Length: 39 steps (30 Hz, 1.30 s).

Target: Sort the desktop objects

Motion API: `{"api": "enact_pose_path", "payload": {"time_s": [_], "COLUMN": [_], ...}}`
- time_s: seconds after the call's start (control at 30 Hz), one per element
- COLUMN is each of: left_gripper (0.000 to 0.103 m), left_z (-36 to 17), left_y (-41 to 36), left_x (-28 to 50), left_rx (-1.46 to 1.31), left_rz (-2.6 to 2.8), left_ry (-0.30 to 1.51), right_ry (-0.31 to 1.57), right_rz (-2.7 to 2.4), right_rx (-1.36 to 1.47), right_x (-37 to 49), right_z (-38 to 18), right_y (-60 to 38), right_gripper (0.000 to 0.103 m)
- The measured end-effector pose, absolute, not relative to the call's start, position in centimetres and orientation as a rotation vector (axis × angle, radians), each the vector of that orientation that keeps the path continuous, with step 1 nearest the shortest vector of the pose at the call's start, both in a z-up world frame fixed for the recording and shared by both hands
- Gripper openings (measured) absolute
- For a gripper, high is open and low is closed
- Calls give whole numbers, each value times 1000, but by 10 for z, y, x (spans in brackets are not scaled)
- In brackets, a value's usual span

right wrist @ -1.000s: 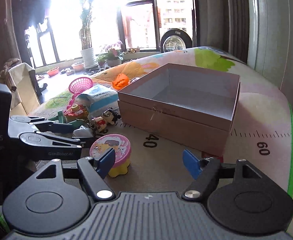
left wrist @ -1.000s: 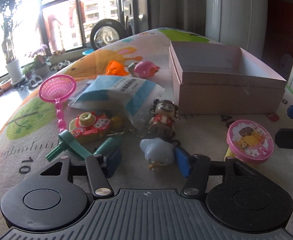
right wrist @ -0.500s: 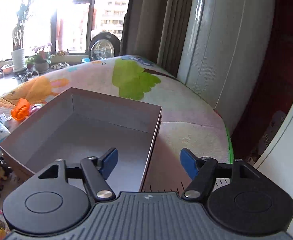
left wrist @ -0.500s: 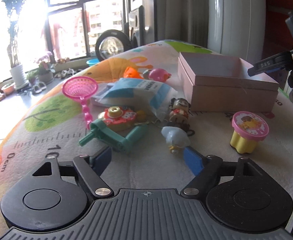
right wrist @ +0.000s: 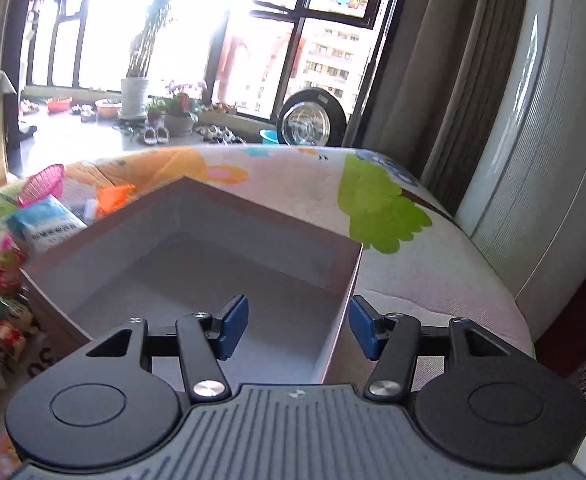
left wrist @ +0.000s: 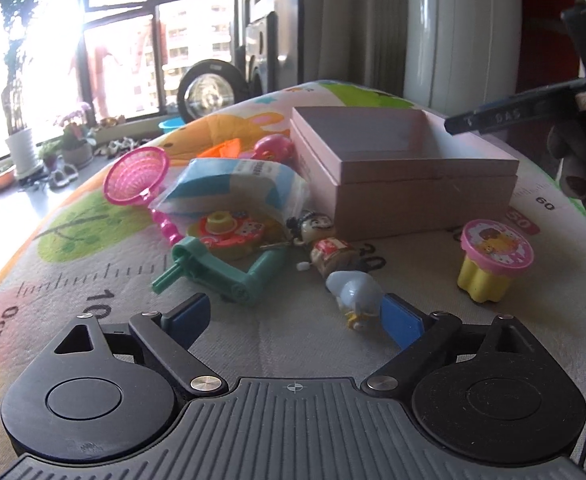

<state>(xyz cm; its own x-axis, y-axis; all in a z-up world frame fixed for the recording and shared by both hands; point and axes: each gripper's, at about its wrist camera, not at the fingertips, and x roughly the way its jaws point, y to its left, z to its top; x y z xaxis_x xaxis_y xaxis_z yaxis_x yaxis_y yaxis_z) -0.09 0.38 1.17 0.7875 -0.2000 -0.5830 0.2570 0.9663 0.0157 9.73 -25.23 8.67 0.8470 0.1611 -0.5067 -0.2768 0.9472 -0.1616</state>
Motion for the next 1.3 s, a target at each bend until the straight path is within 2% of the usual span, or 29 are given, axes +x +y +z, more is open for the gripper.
{"api": "enact_pose_path", "payload": {"time_s": [0.07,0.13,0.2,0.23,0.27,0.33,0.5,0.57,0.6,0.67,0.73,0.87,1.3], "left_gripper": [93,88,72,56,44,40,41,44,46,61,65,65,68], "left_z": [13,13,12,10,8,7,9,10,11,13,15,12,11], "left_y": [-9,-23,-34,-38,-39,-38,-19,-11,-8,-3,-2,-7,-1], "left_x": [1,6,12,14,14,8,-19,-28,-31,-34,-35,-31,-26], "left_rx": [122,152,177,188,193,205,220,242,250,249,235,230,149], "left_rz": [-287,-287,-278,-277,-281,-292,-303,-277,-266,-260,-264,-257,-216], "left_ry": [612,614,619,628,637,647,669,678,679,678,678,694,730], "right_ry": [513,522,530,539,546,552,575,586,591,600,620,655,595], "right_rz": [299,353,380,394,407,424,440,454,461,471,475,506,520], "right_rx": [-178,-169,-180,-186,-200,-247,-330,-307,-301,-291,-281,-270,-406], "right_x": [72,51,30,22,15,3,-3,0,2,6,9,5,-11], "right_z": [98,102,100,98,94,86,64,59,58,56,52,47,44], "right_y": [-254,-252,-246,-243,-239,-229,-210,-208,-206,-203,-197,-192,-179], "right_gripper": [67,70,72,73,75,77,78,82,83,83,83,83,83]}}
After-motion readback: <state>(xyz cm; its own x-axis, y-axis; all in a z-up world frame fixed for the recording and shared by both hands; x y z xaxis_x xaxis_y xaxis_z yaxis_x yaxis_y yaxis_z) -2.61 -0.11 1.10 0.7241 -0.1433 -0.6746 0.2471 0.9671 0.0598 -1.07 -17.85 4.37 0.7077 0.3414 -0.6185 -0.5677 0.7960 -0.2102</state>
